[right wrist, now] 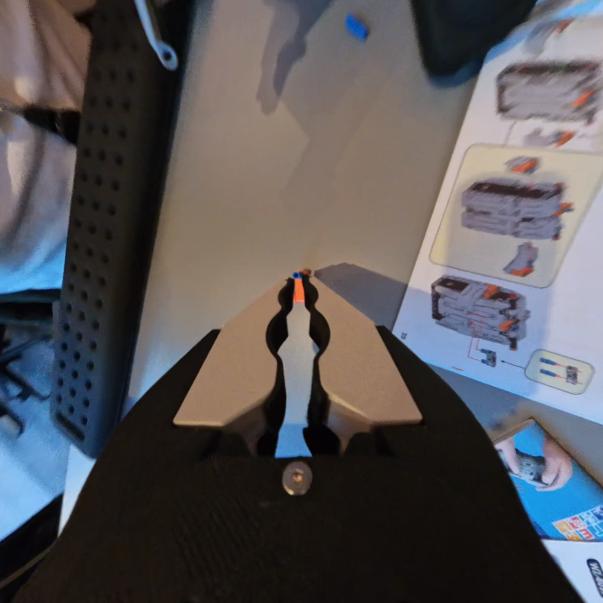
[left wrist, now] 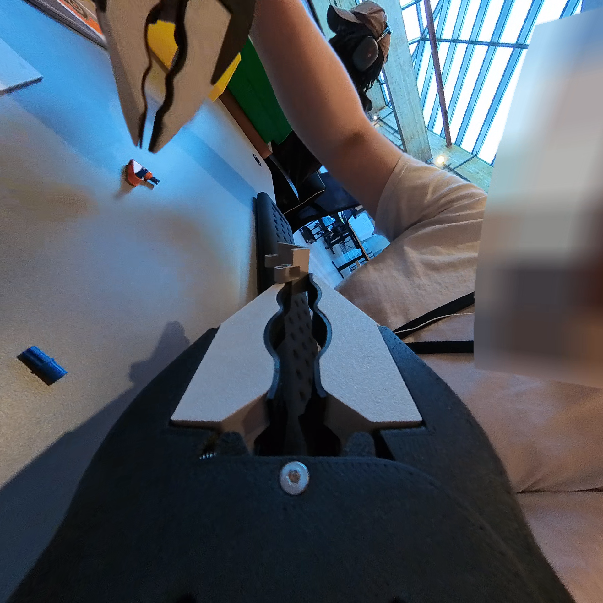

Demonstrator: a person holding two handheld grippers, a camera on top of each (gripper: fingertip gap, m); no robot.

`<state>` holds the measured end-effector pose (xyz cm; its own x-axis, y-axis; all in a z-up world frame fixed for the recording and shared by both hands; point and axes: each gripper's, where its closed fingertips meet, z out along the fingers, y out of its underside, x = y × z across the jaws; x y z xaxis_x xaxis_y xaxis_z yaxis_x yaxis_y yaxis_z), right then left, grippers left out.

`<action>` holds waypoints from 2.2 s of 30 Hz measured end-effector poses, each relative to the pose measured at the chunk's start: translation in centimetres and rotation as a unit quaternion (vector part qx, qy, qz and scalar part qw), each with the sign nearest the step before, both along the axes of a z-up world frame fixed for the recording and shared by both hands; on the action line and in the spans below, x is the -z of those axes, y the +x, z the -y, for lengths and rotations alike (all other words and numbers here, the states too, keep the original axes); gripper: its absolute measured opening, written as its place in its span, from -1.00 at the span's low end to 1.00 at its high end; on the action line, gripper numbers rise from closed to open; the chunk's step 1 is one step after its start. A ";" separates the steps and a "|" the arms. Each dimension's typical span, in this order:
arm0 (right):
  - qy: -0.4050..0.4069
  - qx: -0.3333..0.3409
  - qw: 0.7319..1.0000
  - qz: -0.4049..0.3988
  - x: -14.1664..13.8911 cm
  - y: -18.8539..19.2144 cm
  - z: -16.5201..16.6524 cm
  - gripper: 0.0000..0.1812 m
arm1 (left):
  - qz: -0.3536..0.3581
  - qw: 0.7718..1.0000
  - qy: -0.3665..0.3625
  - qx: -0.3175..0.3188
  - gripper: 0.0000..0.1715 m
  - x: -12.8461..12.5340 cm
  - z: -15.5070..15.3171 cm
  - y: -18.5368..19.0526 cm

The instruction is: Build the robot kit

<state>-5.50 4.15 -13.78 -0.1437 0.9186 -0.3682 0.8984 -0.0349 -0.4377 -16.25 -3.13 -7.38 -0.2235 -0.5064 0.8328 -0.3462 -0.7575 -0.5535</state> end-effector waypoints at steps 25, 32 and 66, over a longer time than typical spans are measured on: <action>0.194 0.004 0.978 0.075 2.9 1.3 0.3 -0.87 | -0.008 1.000 -0.008 0.016 -0.92 0.4 0.4 0.4; 0.201 -0.025 0.972 0.119 2.9 1.5 0.4 -0.83 | -0.012 1.000 -0.006 0.022 -0.92 0.5 0.8 0.4; 0.395 0.365 0.743 -0.399 -10.4 -11.8 0.0 -0.94 | -0.060 0.988 0.072 -0.126 -0.92 1.5 -3.5 0.6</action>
